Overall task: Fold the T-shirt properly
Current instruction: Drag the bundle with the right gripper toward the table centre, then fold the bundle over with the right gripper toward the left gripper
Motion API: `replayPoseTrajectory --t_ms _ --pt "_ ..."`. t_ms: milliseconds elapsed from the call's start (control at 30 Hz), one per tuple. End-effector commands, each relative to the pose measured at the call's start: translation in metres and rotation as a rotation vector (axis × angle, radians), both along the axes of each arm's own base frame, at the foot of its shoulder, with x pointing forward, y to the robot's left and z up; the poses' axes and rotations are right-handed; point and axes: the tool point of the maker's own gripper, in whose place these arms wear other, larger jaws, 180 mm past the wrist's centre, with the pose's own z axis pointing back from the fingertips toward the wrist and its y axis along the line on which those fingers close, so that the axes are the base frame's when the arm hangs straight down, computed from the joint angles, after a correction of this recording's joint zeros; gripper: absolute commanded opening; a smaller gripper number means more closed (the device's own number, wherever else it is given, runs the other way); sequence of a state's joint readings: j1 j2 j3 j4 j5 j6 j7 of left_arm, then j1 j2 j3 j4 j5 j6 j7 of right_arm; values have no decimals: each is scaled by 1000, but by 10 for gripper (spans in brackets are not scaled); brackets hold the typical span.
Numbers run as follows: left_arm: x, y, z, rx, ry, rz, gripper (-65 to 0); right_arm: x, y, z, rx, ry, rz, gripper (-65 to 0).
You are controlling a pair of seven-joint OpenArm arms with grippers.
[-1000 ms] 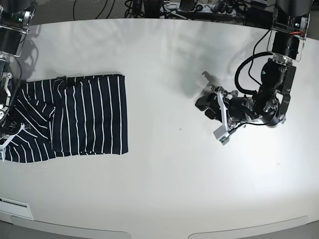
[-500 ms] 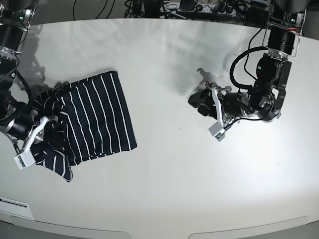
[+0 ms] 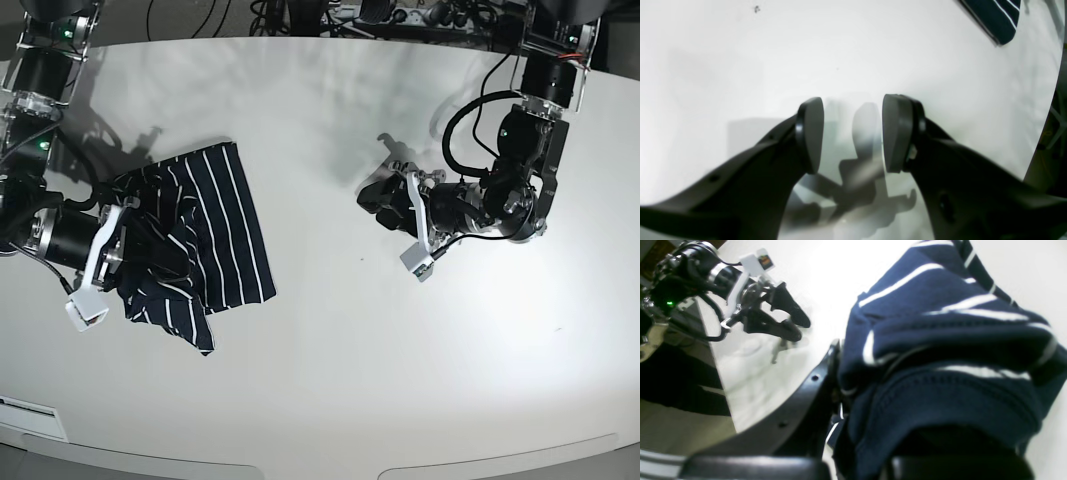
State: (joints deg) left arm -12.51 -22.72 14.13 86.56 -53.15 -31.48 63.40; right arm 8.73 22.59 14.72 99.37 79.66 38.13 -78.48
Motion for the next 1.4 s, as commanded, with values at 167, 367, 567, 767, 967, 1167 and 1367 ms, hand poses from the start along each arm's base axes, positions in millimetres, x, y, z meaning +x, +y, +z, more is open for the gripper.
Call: replayPoseTrajectory --t_ms 167,367,567,767,967,1167,1367 --pt "8 2 10 -2 -33 3 -347 -10 35 13 42 -31 152 -250" --pt "8 3 9 5 -36 0 -347 -6 51 36 25 -110 202 -239" --pt "9 2 12 5 -52 -23 -370 -1 52 49 9 -172 216 -244" --pt "20 -1 26 -14 -74 -34 -650 17 25 14 -224 -129 101 -617" --pt "-4 -36 75 -277 -40 -236 -650 63 -14 16 -385 -269 -169 -650" --pt "-25 -82 95 -446 10 -338 -650 85 -32 2 -387 -260 -236 -650" --pt "-42 -143 90 -476 7 -396 -650 113 -46 -21 -361 -164 -257 -650"
